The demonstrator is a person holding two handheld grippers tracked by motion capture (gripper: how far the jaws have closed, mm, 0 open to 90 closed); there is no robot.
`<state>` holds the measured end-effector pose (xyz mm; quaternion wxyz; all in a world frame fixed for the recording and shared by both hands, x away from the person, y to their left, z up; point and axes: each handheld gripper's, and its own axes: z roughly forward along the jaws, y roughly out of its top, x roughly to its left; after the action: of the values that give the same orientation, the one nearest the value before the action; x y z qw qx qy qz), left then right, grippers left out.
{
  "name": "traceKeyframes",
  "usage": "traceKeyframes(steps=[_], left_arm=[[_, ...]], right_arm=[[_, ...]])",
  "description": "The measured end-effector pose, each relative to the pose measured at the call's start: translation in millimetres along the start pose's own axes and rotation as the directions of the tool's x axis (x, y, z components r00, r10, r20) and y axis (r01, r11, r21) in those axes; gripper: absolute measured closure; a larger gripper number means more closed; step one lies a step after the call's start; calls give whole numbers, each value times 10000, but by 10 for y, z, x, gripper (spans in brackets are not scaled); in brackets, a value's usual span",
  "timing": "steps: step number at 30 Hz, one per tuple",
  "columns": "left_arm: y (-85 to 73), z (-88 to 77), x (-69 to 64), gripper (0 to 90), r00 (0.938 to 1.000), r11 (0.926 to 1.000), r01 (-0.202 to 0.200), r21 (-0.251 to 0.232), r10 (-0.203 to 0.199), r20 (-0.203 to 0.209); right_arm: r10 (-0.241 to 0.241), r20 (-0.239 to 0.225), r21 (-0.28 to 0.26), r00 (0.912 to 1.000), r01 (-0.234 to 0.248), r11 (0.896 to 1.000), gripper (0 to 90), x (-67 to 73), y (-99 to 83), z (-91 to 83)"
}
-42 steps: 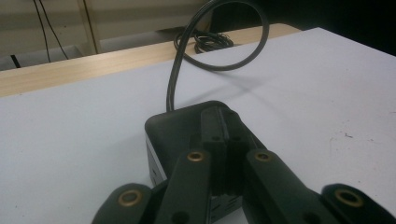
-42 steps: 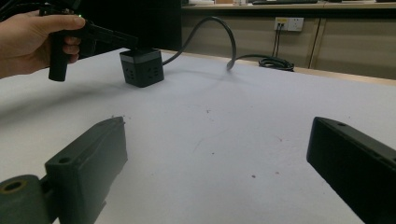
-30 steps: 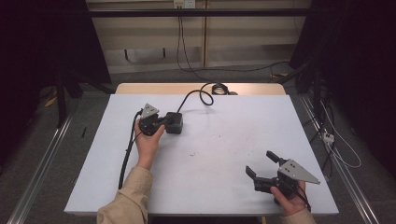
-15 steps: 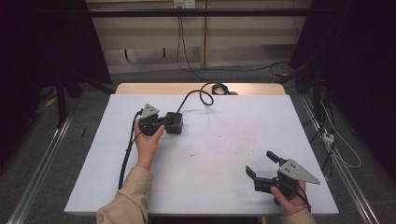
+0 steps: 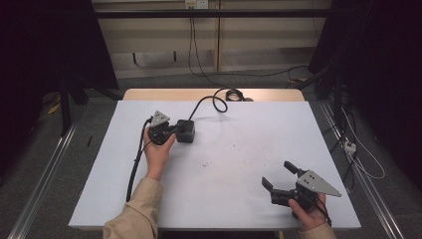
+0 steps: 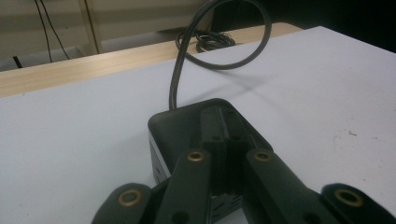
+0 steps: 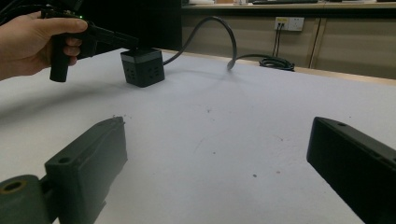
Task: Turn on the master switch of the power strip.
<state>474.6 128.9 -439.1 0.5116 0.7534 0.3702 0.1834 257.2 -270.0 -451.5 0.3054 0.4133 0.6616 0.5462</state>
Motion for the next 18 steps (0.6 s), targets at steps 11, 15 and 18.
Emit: traceKeyframes(steps=[11,15,18], left_arm=[[-8,7,11,900,9999,10000,11,-19,-11,116],[-7,9,4,900,10000,10000,-3,-10,3,81],[-3,11,-3,900,10000,10000,-46,23,46,35]], right_arm=[[64,1,3,10000,-64,10000,47,-3,-3,1],[79,12,12,10000,-79,10000,47,1,-3,2],[77,16,6,10000,-77,10000,47,-2,-4,1]])
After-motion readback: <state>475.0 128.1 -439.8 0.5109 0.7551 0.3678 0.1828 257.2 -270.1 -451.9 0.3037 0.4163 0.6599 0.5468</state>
